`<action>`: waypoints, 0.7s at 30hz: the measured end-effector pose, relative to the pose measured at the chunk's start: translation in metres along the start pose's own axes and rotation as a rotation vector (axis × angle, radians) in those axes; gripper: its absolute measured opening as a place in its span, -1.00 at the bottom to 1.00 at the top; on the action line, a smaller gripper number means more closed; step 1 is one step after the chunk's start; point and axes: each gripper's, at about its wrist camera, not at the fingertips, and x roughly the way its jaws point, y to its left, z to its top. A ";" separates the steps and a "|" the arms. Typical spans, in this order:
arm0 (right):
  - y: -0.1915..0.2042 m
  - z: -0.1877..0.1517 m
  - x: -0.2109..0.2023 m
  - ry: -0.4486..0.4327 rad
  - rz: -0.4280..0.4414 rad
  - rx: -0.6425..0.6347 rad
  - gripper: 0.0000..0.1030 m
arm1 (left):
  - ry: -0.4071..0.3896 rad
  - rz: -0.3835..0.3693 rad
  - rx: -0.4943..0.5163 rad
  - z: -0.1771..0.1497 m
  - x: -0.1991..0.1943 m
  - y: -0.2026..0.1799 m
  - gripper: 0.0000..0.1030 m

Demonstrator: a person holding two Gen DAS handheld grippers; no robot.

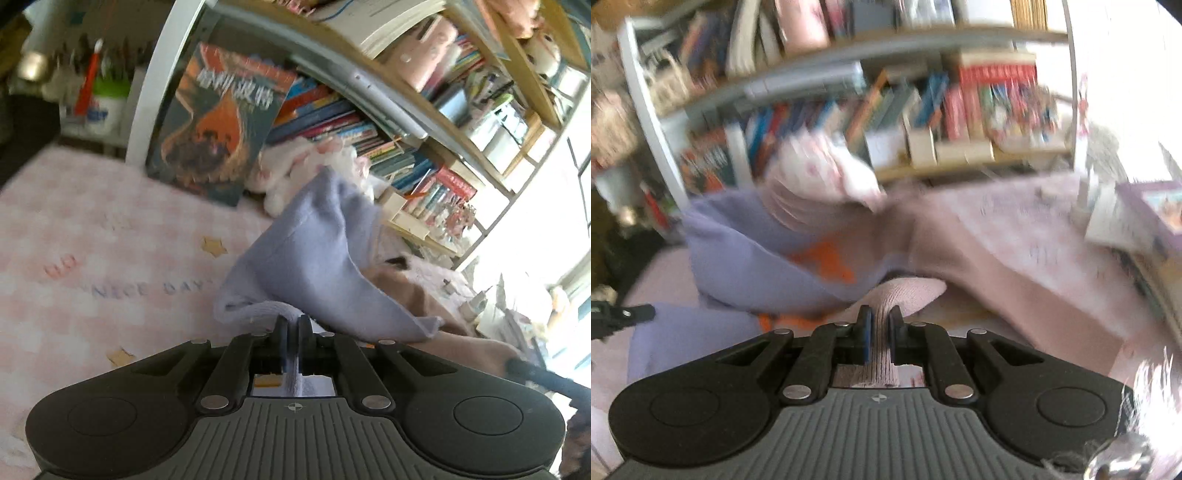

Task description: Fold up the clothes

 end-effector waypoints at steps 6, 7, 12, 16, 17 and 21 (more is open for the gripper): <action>-0.005 -0.054 -0.020 0.215 -0.014 -0.033 -0.84 | 0.155 0.079 0.014 -0.055 0.003 0.024 -0.94; -0.008 -0.069 -0.018 0.263 -0.029 -0.009 -0.84 | 0.185 0.093 0.025 -0.065 0.003 0.027 -0.94; -0.017 -0.121 -0.013 0.388 -0.097 0.077 -0.84 | 0.257 0.108 0.175 -0.097 0.002 0.022 -0.91; -0.011 -0.129 -0.010 0.381 -0.137 0.045 -0.84 | 0.254 0.099 0.254 -0.098 0.000 0.014 -0.91; -0.009 -0.131 -0.009 0.379 -0.147 0.037 -0.83 | 0.250 0.098 0.258 -0.099 -0.002 0.014 -0.91; -0.002 -0.134 -0.002 0.369 -0.171 -0.021 -0.83 | 0.240 0.126 0.221 -0.102 -0.007 0.016 -0.90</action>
